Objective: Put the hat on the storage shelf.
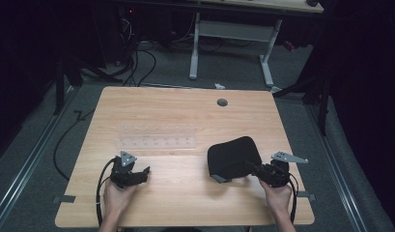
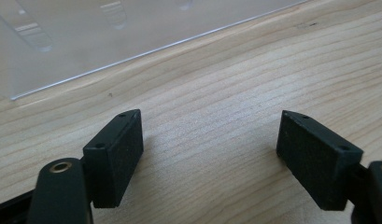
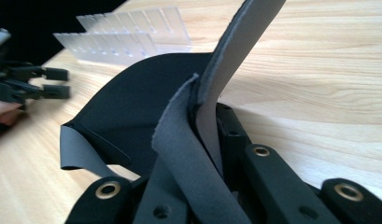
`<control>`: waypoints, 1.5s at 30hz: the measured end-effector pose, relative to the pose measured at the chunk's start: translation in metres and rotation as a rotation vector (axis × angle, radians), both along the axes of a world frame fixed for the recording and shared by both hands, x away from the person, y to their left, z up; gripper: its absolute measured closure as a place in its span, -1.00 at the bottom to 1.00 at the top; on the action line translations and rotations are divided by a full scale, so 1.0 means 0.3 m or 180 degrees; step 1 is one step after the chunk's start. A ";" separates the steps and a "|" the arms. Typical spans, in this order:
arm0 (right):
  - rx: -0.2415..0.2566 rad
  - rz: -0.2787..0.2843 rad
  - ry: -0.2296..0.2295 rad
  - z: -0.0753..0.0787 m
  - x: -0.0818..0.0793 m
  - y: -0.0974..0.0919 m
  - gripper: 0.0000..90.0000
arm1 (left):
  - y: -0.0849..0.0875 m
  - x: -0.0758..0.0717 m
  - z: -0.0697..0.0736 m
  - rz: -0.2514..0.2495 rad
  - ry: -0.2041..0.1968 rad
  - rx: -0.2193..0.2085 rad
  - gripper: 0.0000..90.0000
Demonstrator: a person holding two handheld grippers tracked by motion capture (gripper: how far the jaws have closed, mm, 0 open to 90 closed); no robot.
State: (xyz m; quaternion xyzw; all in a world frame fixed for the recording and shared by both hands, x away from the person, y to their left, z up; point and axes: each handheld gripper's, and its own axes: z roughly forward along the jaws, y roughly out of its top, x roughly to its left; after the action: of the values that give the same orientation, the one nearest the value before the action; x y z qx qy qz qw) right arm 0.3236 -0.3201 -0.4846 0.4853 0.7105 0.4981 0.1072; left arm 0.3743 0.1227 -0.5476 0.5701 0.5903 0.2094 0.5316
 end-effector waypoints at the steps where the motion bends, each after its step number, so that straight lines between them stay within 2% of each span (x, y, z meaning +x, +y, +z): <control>1: 0.0016 0.0015 0.0001 0.004 -0.003 0.002 0.90 | -0.002 -0.002 0.000 -0.0007 -0.0004 0.0003 -0.49; 6: 0.0006 0.0070 -0.0014 0.022 -0.013 0.017 0.90 | -0.013 -0.018 0.010 -0.0102 -0.0063 0.0110 -0.51; 12: 0.0005 0.0108 -0.0011 0.032 -0.015 0.039 0.90 | -0.037 -0.044 0.047 -0.0276 -0.0151 0.0007 -0.52; 18: 0.0013 0.0206 0.0018 0.036 -0.012 0.072 0.90 | -0.100 -0.080 0.085 -0.0596 -0.0253 0.0100 -0.61; 20: 0.0013 0.0241 0.0022 0.038 -0.011 0.083 0.90 | -0.122 -0.093 0.096 -0.0713 -0.0248 0.0139 -0.61; 28: 0.0044 0.0326 0.0074 0.042 -0.003 0.123 0.90 | -0.191 -0.134 0.136 -0.1074 -0.0338 0.0021 -0.62; 35: 0.0000 0.0405 0.0077 0.056 0.007 0.161 0.90 | -0.227 -0.146 0.162 -0.1204 -0.0367 -0.0043 -0.63; 45: 0.0019 0.0484 0.0113 0.070 0.023 0.206 0.90 | -0.259 -0.161 0.168 -0.1348 -0.0392 -0.0053 -0.62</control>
State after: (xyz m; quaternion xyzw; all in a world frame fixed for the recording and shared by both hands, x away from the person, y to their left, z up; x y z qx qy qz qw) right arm 0.3305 -0.2584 -0.4638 0.4391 0.7457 0.4981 0.0551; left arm 0.3260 0.0450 -0.4970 0.6632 0.4255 0.1226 0.6034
